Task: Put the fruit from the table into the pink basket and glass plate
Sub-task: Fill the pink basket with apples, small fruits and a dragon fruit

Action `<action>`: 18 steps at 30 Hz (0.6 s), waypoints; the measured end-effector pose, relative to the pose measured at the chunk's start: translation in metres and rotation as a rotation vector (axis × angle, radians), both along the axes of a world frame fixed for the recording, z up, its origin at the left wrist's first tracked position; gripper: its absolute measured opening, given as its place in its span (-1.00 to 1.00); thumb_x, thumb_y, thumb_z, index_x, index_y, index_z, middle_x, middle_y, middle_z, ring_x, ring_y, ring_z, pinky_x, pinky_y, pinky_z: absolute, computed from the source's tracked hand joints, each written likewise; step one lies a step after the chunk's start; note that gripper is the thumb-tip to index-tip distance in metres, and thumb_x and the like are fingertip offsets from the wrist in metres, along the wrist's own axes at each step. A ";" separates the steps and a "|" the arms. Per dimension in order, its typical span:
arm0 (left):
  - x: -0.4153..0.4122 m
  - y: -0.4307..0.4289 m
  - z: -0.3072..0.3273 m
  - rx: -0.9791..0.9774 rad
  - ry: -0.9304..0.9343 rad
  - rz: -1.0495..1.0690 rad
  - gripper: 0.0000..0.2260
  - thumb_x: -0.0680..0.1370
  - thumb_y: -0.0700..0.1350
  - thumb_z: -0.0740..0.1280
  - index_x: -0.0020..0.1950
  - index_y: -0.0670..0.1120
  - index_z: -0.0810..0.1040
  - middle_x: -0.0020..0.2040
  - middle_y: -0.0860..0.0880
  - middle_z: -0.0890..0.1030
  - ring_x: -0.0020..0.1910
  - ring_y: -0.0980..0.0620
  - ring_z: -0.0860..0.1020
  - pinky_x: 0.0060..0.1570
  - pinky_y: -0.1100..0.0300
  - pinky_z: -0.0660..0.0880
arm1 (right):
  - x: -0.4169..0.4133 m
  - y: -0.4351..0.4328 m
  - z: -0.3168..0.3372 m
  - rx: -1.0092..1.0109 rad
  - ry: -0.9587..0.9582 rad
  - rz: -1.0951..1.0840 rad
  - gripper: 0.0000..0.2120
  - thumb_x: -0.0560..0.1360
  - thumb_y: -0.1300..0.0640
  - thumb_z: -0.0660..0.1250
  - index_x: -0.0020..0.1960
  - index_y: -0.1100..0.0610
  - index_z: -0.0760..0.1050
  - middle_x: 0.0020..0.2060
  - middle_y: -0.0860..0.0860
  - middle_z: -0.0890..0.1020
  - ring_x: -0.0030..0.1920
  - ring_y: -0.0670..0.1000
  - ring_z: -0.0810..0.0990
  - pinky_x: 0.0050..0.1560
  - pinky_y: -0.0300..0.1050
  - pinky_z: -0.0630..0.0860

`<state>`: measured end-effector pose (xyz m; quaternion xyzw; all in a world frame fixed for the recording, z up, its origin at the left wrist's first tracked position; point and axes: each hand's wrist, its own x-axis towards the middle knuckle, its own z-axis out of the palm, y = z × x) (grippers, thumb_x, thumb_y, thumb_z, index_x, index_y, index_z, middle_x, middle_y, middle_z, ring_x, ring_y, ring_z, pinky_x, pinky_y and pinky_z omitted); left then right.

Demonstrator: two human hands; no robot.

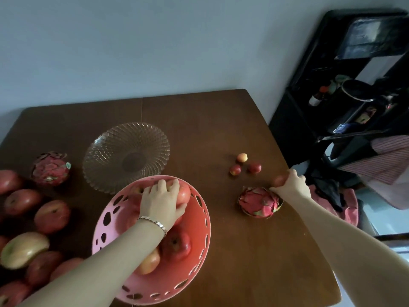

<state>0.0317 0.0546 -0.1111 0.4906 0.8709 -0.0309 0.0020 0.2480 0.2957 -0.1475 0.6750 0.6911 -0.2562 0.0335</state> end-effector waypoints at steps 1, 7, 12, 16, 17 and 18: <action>-0.001 0.001 -0.001 0.004 -0.005 0.001 -0.41 -0.04 0.10 0.63 -0.12 -0.15 0.67 -0.42 -0.16 0.54 -0.53 -0.15 0.55 -0.45 0.08 0.53 | 0.001 0.000 0.003 0.053 0.034 0.005 -0.16 0.27 0.01 0.53 0.42 0.10 0.19 0.26 0.19 0.38 0.21 0.28 0.44 0.07 0.11 0.49; -0.009 -0.003 0.002 0.055 -0.211 0.033 -0.43 0.25 0.09 0.54 0.18 -0.12 0.59 -0.09 -0.22 0.60 -0.13 -0.26 0.59 -0.08 -0.05 0.54 | -0.020 -0.035 0.050 0.210 0.564 0.167 0.00 0.17 0.14 0.61 0.44 0.04 0.10 0.25 -0.01 0.42 0.26 0.01 0.39 0.23 -0.11 0.38; -0.013 -0.010 0.003 0.187 -0.322 0.065 -0.43 0.29 0.07 0.53 0.24 -0.10 0.56 0.04 -0.23 0.60 0.10 -0.25 0.54 0.21 -0.08 0.41 | -0.052 -0.116 0.076 0.030 0.705 0.443 -0.20 0.08 0.08 0.65 0.21 -0.04 0.32 -0.05 -0.27 0.48 -0.05 -0.27 0.49 -0.08 -0.54 0.35; -0.018 -0.014 -0.001 0.206 -0.381 0.041 -0.42 0.34 0.09 0.49 0.33 -0.02 0.48 0.13 -0.16 0.56 0.19 -0.20 0.49 0.28 0.00 0.34 | -0.070 -0.165 0.052 -0.076 0.634 0.598 -0.28 0.11 0.04 0.60 0.19 -0.01 0.38 0.04 -0.10 0.52 0.02 -0.14 0.50 0.05 -0.33 0.45; -0.020 -0.016 -0.002 0.200 -0.387 0.037 -0.41 0.36 0.10 0.46 0.36 0.00 0.44 0.16 -0.15 0.54 0.23 -0.18 0.46 0.31 0.03 0.30 | -0.073 -0.172 0.045 -0.083 0.615 0.624 -0.28 0.12 0.04 0.59 0.21 0.00 0.37 0.09 -0.08 0.48 0.06 -0.13 0.46 0.10 -0.30 0.44; -0.021 -0.016 -0.002 0.198 -0.391 0.029 -0.41 0.38 0.10 0.45 0.37 0.01 0.42 0.19 -0.14 0.52 0.26 -0.16 0.44 0.33 0.04 0.27 | -0.074 -0.177 0.039 -0.073 0.600 0.650 -0.27 0.14 0.04 0.58 0.24 0.01 0.37 0.13 -0.06 0.44 0.09 -0.12 0.43 0.15 -0.27 0.42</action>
